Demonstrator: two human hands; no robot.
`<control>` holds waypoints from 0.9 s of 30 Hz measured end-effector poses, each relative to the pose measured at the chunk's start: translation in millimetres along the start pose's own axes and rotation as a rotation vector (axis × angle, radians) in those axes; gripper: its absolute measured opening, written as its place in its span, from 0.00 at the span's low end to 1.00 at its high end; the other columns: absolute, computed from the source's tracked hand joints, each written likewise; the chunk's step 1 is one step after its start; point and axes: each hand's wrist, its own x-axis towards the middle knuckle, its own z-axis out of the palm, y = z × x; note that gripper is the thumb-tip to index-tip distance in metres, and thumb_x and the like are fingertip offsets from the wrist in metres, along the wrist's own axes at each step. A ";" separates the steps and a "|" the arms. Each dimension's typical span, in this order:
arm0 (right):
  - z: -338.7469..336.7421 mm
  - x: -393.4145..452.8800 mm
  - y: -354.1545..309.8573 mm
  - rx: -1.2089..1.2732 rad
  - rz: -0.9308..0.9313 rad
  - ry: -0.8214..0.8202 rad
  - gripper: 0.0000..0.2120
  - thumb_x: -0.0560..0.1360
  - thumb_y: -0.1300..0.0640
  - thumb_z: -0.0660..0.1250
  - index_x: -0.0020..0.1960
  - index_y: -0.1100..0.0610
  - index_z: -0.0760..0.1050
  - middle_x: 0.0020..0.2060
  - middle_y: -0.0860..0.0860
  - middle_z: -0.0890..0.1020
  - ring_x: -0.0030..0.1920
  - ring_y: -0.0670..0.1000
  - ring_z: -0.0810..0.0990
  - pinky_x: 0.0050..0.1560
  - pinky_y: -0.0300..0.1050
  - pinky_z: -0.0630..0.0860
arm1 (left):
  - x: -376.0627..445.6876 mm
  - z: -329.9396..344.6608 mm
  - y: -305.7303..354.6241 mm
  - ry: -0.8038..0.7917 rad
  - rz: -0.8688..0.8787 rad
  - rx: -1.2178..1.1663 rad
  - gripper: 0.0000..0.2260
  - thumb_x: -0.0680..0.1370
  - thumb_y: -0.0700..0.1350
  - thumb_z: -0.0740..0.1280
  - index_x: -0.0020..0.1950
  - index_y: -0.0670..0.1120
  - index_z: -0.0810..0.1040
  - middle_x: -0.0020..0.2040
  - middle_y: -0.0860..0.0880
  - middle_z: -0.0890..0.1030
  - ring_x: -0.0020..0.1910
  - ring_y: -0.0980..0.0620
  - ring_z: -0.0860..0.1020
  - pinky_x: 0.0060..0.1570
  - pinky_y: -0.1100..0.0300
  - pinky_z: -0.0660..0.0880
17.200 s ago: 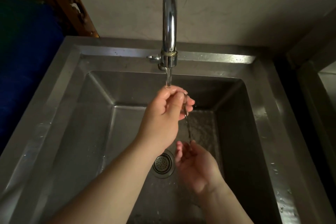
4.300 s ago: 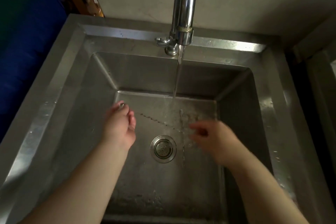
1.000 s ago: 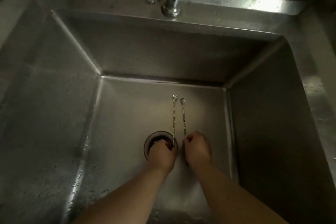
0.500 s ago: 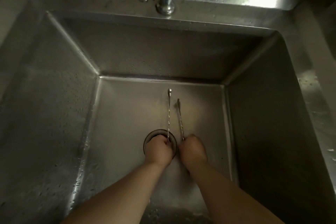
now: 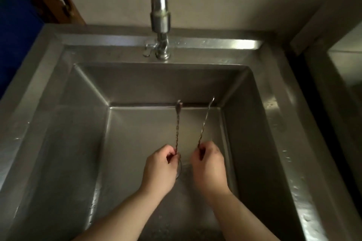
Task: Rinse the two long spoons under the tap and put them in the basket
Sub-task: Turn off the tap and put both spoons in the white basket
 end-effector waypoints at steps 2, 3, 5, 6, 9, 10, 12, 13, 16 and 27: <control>-27.9 -9.9 -19.0 0.037 -0.052 0.064 0.05 0.77 0.57 0.65 0.44 0.48 0.73 0.42 0.45 0.77 0.40 0.43 0.78 0.38 0.34 0.75 | -7.6 -13.7 27.9 0.018 0.067 -0.027 0.12 0.74 0.46 0.71 0.34 0.52 0.71 0.29 0.54 0.77 0.33 0.59 0.75 0.31 0.69 0.67; -43.7 -15.1 -28.5 0.053 -0.070 0.093 0.05 0.77 0.56 0.65 0.44 0.48 0.73 0.41 0.44 0.77 0.40 0.43 0.78 0.38 0.33 0.74 | -12.8 -21.5 44.2 0.022 0.096 -0.035 0.12 0.74 0.46 0.71 0.34 0.52 0.72 0.29 0.54 0.78 0.34 0.59 0.75 0.31 0.70 0.67; -82.1 -26.1 -46.6 0.071 -0.103 0.153 0.03 0.76 0.56 0.66 0.44 0.49 0.74 0.41 0.44 0.77 0.40 0.44 0.78 0.40 0.37 0.76 | -23.6 -37.4 81.5 0.026 0.160 -0.053 0.10 0.75 0.47 0.71 0.35 0.51 0.73 0.30 0.54 0.79 0.33 0.57 0.76 0.31 0.68 0.68; -97.3 -30.7 -54.7 0.067 -0.125 0.182 0.03 0.75 0.56 0.66 0.44 0.50 0.74 0.41 0.44 0.77 0.40 0.44 0.78 0.40 0.37 0.75 | -27.3 -45.1 96.5 0.032 0.192 -0.062 0.09 0.75 0.48 0.71 0.36 0.52 0.74 0.30 0.54 0.79 0.32 0.57 0.77 0.31 0.66 0.69; -161.8 -49.8 -79.1 0.057 -0.188 0.306 0.08 0.73 0.58 0.67 0.42 0.47 0.71 0.38 0.42 0.75 0.44 0.39 0.75 0.40 0.27 0.69 | -44.8 -64.9 158.3 0.018 0.291 -0.084 0.07 0.75 0.49 0.70 0.38 0.53 0.76 0.32 0.56 0.81 0.32 0.59 0.79 0.32 0.59 0.73; -184.4 -57.9 -87.9 0.049 -0.211 0.343 0.09 0.73 0.59 0.68 0.41 0.47 0.70 0.37 0.42 0.75 0.45 0.37 0.74 0.40 0.26 0.68 | -52.0 -70.8 179.5 0.006 0.331 -0.088 0.06 0.75 0.50 0.69 0.39 0.53 0.77 0.33 0.57 0.82 0.32 0.59 0.79 0.31 0.60 0.73; -233.0 -74.5 -102.3 0.034 -0.244 0.420 0.12 0.72 0.60 0.69 0.40 0.45 0.69 0.36 0.41 0.74 0.43 0.37 0.74 0.40 0.27 0.68 | -66.1 -79.1 224.3 -0.003 0.429 -0.103 0.04 0.74 0.51 0.70 0.40 0.54 0.77 0.34 0.58 0.82 0.33 0.60 0.79 0.29 0.67 0.70; -255.7 -82.3 -107.3 0.027 -0.256 0.462 0.12 0.71 0.60 0.69 0.39 0.46 0.69 0.35 0.42 0.75 0.40 0.39 0.75 0.39 0.29 0.69 | -72.4 -81.6 245.3 0.002 0.479 -0.113 0.04 0.74 0.50 0.70 0.40 0.54 0.78 0.34 0.58 0.81 0.34 0.60 0.79 0.30 0.68 0.70; -311.7 -101.7 -117.1 0.010 -0.257 0.618 0.07 0.70 0.61 0.71 0.41 0.52 0.75 0.35 0.45 0.77 0.36 0.45 0.77 0.38 0.35 0.68 | -87.2 -85.5 299.1 -0.030 0.581 -0.138 0.03 0.74 0.48 0.71 0.42 0.55 0.78 0.34 0.57 0.81 0.34 0.59 0.79 0.34 0.68 0.70; -464.6 -157.9 -117.1 0.067 -0.126 0.807 0.11 0.74 0.56 0.67 0.37 0.45 0.70 0.35 0.43 0.77 0.36 0.42 0.76 0.34 0.33 0.69 | -160.2 -67.2 451.3 -0.224 0.775 -0.171 0.02 0.76 0.51 0.68 0.44 0.57 0.79 0.38 0.60 0.83 0.40 0.65 0.81 0.33 0.74 0.72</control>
